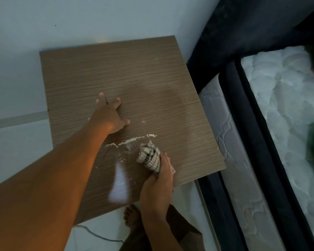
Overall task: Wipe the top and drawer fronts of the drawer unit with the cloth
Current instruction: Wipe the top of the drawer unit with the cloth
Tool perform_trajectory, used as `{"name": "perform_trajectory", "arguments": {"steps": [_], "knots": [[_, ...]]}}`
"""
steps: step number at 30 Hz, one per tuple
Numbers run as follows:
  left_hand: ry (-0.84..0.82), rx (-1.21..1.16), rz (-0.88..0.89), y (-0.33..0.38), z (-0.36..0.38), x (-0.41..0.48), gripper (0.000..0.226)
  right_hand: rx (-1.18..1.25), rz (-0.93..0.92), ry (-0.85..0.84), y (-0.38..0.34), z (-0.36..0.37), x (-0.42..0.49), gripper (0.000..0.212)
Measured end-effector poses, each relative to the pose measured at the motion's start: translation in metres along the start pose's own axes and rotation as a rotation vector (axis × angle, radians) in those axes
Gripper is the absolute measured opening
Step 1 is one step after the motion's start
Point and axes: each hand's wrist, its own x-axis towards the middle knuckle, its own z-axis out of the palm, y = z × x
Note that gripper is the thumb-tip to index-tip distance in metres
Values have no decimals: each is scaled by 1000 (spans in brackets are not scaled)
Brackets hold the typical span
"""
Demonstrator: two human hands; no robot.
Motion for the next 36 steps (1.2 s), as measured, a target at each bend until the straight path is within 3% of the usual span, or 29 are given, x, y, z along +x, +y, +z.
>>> {"name": "perform_trajectory", "arguments": {"steps": [4, 10, 12, 15, 22, 28, 33, 36], "knots": [[12, -2, 1, 0, 0, -1, 89, 71, -38, -29, -37, -28, 36, 59], [16, -27, 0, 1, 0, -1, 89, -149, -316, -89, -57, -22, 159, 45], [22, -55, -6, 1, 0, -1, 89, -272, -378, -157, -49, -9, 176, 49], [26, -50, 1, 1, 0, -2, 90, -447, -533, -207, -33, 7, 163, 62], [-4, -28, 21, 0, -7, -8, 84, -467, -850, -407, 23, -1, 83, 57], [61, -9, 44, -4, -2, -20, 76, -339, -805, -490, 31, -33, 45, 62], [231, -113, 72, -23, 2, -43, 56, -222, -743, -469, -17, -51, 79, 59], [341, -181, -5, -39, 1, -59, 52, -233, -747, -507, -57, -32, 118, 57]]}}
